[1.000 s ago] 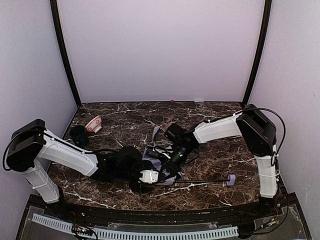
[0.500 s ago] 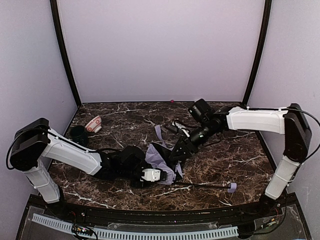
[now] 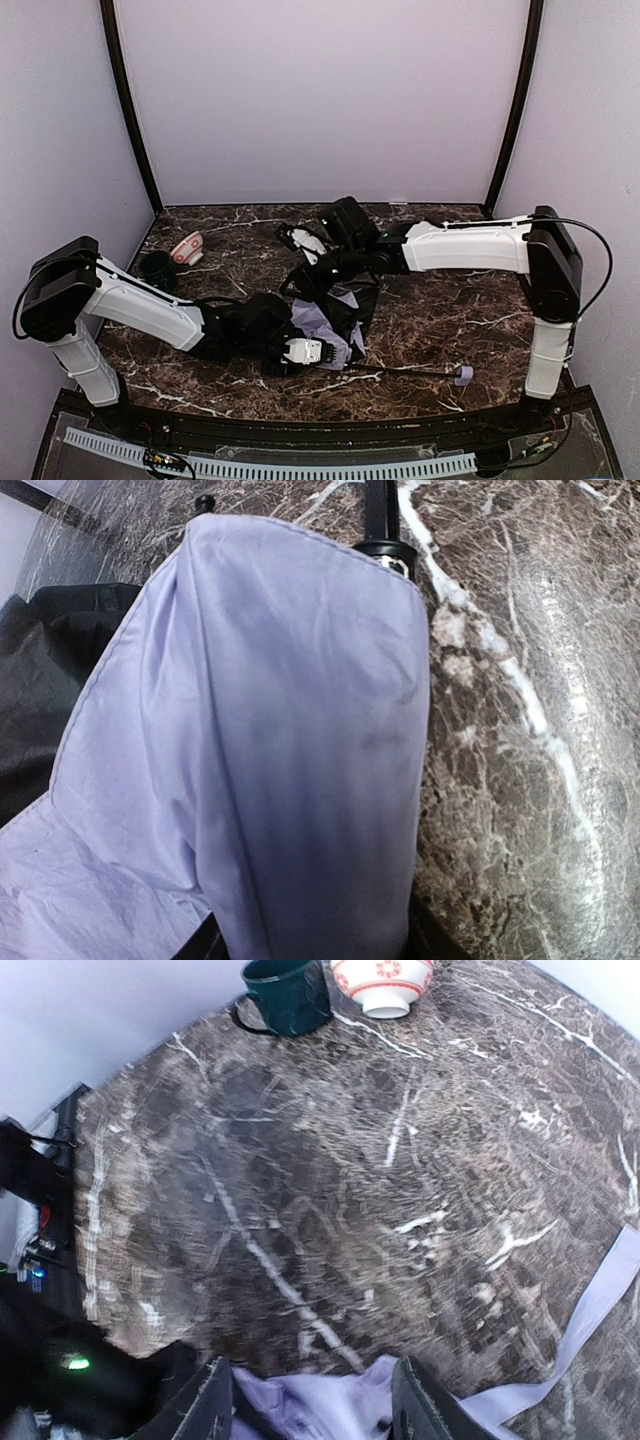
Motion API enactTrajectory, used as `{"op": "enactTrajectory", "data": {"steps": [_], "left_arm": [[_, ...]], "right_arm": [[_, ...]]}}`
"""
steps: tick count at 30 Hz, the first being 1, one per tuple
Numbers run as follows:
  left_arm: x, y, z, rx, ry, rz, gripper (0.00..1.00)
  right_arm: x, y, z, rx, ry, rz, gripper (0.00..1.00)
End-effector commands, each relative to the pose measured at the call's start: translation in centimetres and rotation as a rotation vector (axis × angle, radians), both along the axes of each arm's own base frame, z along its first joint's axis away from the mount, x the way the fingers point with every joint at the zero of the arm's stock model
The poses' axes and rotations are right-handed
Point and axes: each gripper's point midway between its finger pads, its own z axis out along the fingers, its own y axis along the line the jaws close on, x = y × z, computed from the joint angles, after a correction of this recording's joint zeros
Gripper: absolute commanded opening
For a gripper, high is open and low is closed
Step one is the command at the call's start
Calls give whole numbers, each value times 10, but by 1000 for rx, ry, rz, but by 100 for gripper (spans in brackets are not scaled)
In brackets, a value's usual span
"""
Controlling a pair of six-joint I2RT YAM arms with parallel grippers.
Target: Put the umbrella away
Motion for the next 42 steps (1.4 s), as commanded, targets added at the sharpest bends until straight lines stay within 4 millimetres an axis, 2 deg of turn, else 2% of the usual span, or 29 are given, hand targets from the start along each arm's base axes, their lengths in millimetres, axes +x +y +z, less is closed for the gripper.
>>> {"op": "enactTrajectory", "data": {"steps": [1, 5, 8, 9, 12, 15, 16, 21, 25, 31, 36, 39, 42], "left_arm": [[-19, 39, -45, 191, 107, 21, 46], [-20, 39, -46, 199, 106, 20, 45], [-19, 39, -46, 199, 104, 24, 45], [-19, 39, -46, 199, 107, 28, 45], [-19, 39, -48, 206, 121, 37, 41], [-17, 36, -47, 198, 124, 47, 33], [-18, 34, -46, 191, 127, 45, 33], [-23, 29, -43, 160, 167, 42, 32], [-27, 26, -38, 145, 192, 27, 31], [-49, 14, -14, 50, 256, -82, 30], [-51, -1, 1, 2, 338, -77, 28], [-55, -3, -5, 55, 507, -40, 26], [-61, 6, -23, 160, 620, 10, 22]], "right_arm": [[33, 1, -10, -45, -63, -109, 41], [26, 1, -15, -51, -38, -89, 14], [14, -11, -18, -64, -8, -74, 1], [8, -16, -12, -50, -3, -69, 0], [-19, -34, -12, -23, 53, -25, 0], [-41, -54, -22, -31, 105, -3, 0], [-49, -67, -38, -57, 133, -9, 0], [-61, -110, -79, -72, 237, -83, 0], [-60, -121, -107, -50, 299, -110, 0], [-35, -132, -136, -60, 326, -174, 0], [-43, -135, -169, -140, 357, -121, 0], [-45, -133, -175, -143, 369, -101, 0], [-38, -131, -162, -108, 343, -110, 0]]}}
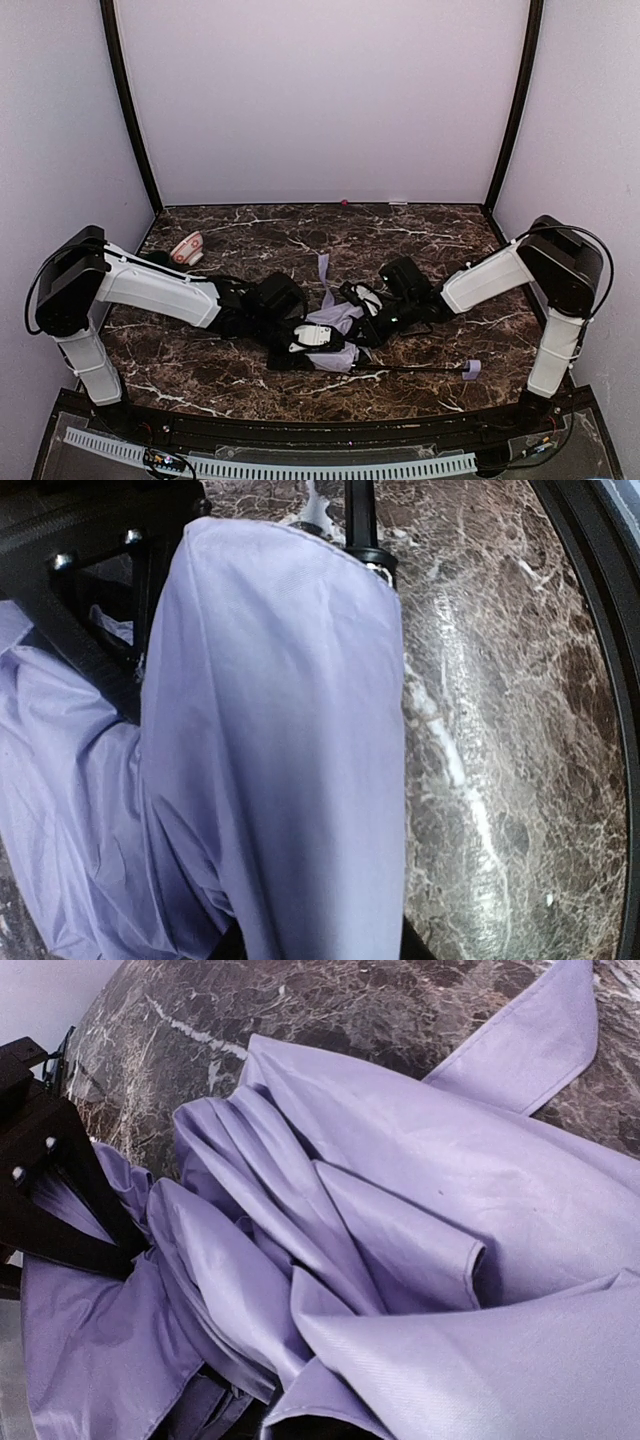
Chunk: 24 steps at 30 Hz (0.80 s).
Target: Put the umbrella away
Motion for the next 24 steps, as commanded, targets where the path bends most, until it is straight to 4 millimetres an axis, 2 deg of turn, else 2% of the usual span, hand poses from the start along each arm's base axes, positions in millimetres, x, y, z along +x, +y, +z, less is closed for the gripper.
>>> {"op": "enactTrajectory", "data": {"steps": [1, 3, 8, 11, 14, 16, 20, 22, 24], "left_arm": [[-41, 25, -33, 188, 322, 16, 21], [-44, 30, -37, 210, 383, 37, 21], [-40, 34, -34, 229, 525, 90, 20], [-41, 32, -39, 245, 593, 96, 20], [-41, 31, -43, 266, 653, 98, 19], [-41, 31, -45, 277, 686, 102, 19], [-41, 30, -46, 273, 717, 99, 19], [-41, 31, -47, 277, 729, 97, 19], [-41, 30, -47, 284, 738, 98, 19]], "right_arm": [[8, -17, -15, -69, 0, -44, 0], [17, -18, 4, -32, -15, -68, 4], [36, -27, 53, 50, -91, -117, 21], [38, -34, 85, 76, -163, -121, 29], [35, -43, 104, 77, -248, -128, 32], [21, -43, 113, 77, -355, -90, 35], [-28, -32, 135, 98, -733, 66, 41], [-54, -20, 135, 101, -880, 160, 48], [-63, -11, 127, 25, -983, 207, 55]]}}
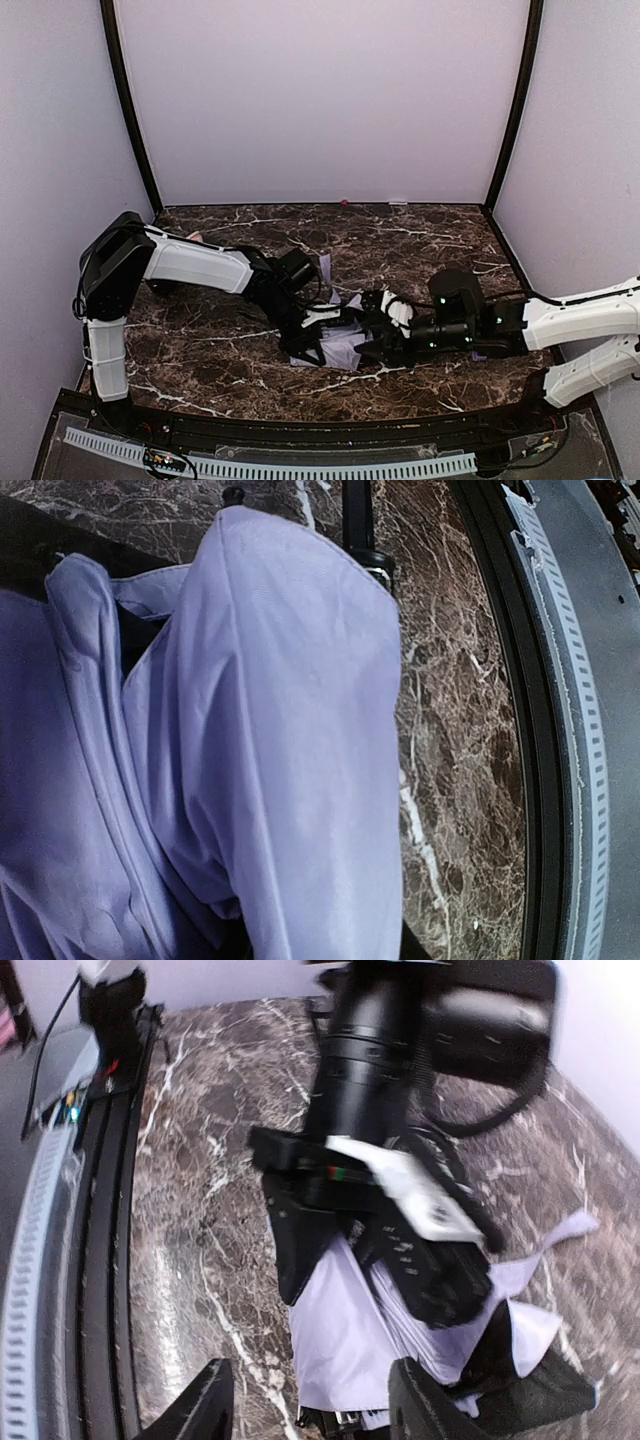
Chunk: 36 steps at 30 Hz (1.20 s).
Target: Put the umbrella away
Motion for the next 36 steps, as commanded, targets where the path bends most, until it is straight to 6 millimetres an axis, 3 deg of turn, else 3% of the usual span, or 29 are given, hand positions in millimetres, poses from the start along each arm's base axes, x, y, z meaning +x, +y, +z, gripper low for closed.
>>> {"op": "enactTrajectory", "data": {"steps": [1, 6, 11, 19, 23, 28, 31, 33, 36], "left_arm": [[-45, 48, -47, 262, 229, -1, 19], [-45, 48, -46, 265, 234, 1, 18], [-46, 49, -46, 271, 239, 0, 18], [-48, 50, -43, 261, 262, -15, 19], [-50, 44, -29, 196, 297, -26, 23], [-29, 33, -8, 62, 190, 54, 56], [2, 33, 11, -45, 45, 166, 75], [29, 33, 36, -168, -78, 265, 81], [45, 46, 81, -353, -290, 351, 96]], "right_arm": [[-2, 18, -4, -131, -373, 20, 59], [-5, 39, -46, -385, -502, 60, 74], [6, 42, -76, -501, -523, 29, 77], [14, 33, -125, -676, -486, 12, 74], [12, 29, -142, -725, -422, 23, 59], [1, 28, -144, -661, -252, 82, 36], [-3, 23, -149, -654, -148, 107, 28], [-8, 22, -152, -639, -50, 122, 27], [-16, 23, -155, -605, 85, 157, 25]]}}
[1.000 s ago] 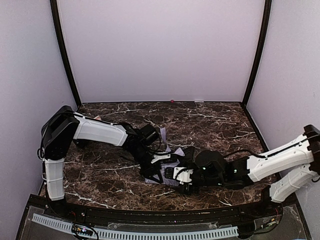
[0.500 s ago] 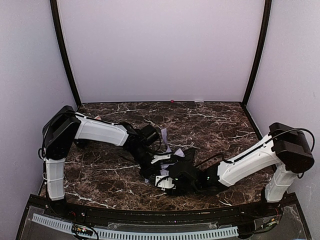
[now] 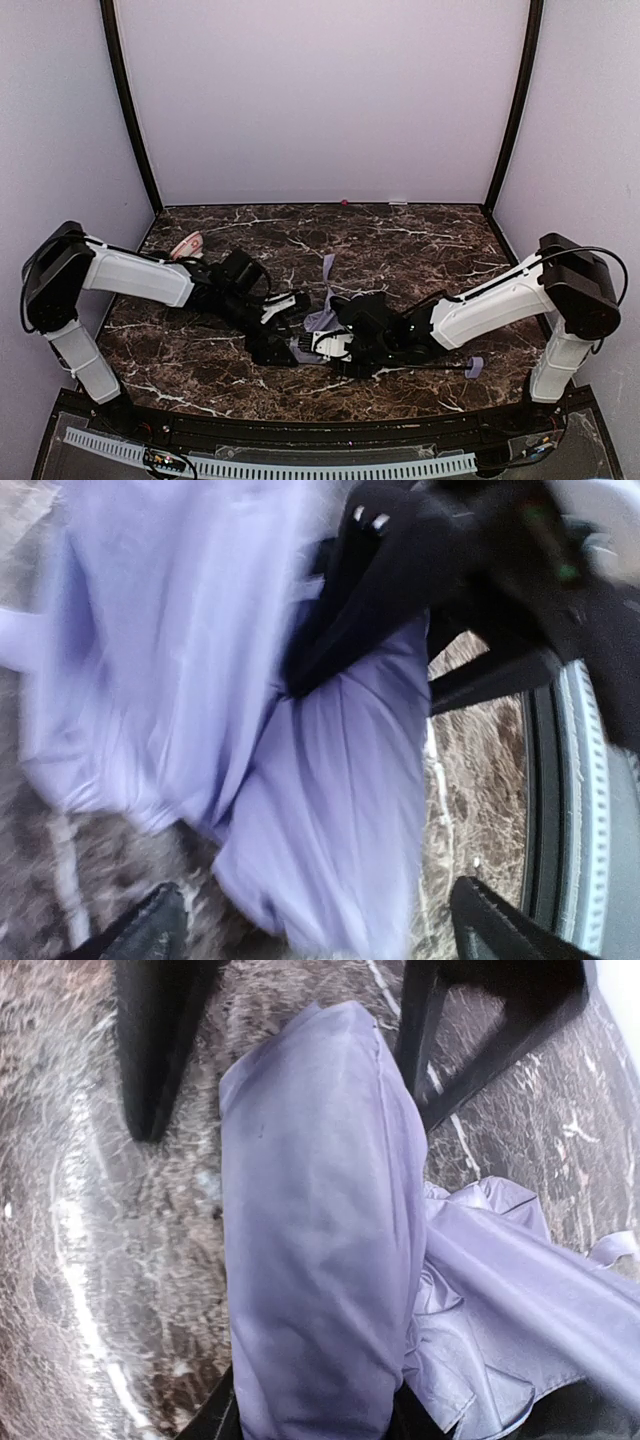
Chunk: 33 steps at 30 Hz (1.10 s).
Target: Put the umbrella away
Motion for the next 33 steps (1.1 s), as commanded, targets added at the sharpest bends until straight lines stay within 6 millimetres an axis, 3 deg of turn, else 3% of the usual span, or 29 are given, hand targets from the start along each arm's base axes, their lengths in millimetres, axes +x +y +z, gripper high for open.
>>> {"op": "enactTrajectory", "data": {"steps": [1, 2, 5, 7, 11, 16, 21, 28, 33], "left_arm": [[35, 4, 79, -283, -365, 173, 99], [34, 8, 93, -341, -439, 182, 99], [21, 23, 109, -440, -600, 169, 98], [12, 24, 109, -432, -715, 118, 96], [-13, 16, 75, -258, -898, -80, 91], [-22, 5, 43, -135, -933, -233, 90], [-17, -4, 11, 10, -965, -334, 91], [-4, -11, -9, 93, -986, -317, 86], [1, 2, -40, 234, -944, -342, 78]], "right_arm": [[-28, -34, -42, -107, 341, -31, 24], [-30, -34, -42, -99, 374, -33, 23], [-33, -32, -41, -62, 503, -33, 23], [-36, -30, -37, -28, 611, -34, 23], [-39, -25, -34, 8, 824, -43, 22], [-45, -25, -35, 28, 992, -30, 21], [-50, -22, -35, 25, 1097, -15, 20], [-49, -16, -25, 52, 1103, 16, 21], [-44, -10, -7, 98, 1068, 46, 25]]}}
